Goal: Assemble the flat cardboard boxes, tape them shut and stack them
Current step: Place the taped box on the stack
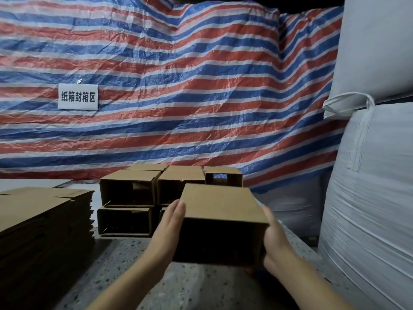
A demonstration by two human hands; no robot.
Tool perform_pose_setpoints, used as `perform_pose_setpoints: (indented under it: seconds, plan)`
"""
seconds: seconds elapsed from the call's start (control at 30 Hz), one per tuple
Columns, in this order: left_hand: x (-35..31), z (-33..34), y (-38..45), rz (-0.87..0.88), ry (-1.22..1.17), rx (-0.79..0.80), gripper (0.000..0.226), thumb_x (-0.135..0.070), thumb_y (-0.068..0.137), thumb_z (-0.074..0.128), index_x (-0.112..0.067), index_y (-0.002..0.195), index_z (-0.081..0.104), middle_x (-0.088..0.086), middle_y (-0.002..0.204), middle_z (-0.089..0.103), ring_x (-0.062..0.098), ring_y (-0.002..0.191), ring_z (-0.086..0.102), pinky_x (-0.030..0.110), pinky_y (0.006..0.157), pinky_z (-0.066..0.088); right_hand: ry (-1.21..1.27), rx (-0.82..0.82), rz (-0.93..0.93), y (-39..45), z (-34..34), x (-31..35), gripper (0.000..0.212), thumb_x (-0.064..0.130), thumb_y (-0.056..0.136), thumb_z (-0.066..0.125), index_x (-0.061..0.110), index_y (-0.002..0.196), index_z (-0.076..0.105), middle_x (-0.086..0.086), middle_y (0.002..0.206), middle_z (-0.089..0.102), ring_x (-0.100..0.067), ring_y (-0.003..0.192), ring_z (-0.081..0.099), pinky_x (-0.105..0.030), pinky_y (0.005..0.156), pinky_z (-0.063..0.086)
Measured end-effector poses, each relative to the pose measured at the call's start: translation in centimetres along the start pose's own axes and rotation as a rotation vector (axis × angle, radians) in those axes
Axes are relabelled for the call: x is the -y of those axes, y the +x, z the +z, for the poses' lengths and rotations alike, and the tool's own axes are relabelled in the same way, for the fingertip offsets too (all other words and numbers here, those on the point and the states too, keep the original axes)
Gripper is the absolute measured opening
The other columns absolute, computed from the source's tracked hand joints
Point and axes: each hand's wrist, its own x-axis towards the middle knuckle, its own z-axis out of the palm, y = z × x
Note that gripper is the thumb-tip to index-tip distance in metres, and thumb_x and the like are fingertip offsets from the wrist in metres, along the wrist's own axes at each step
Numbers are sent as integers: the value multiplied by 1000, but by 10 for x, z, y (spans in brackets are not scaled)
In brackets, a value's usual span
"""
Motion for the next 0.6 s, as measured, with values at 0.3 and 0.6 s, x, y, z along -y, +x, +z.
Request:
perform_pose_setpoints:
  seconds: [0.3, 0.6]
  plan:
    - [-30, 64, 102, 406, 510, 134, 56, -30, 91, 66, -66, 120, 33, -54, 106, 49, -29, 105, 45, -5, 80, 36, 35, 16, -121, 76, -35, 96, 57, 56, 101, 40, 27, 74, 82, -6, 87, 79, -21, 72, 77, -36, 57, 61]
    - [4, 86, 204, 577, 1252, -171, 78, -55, 88, 53, -26, 154, 21, -4, 158, 28, 22, 149, 11, 42, 120, 5, -107, 26, -123, 179, -57, 86, 44, 46, 101, 46, 21, 83, 78, -5, 84, 76, -20, 80, 75, -33, 70, 59]
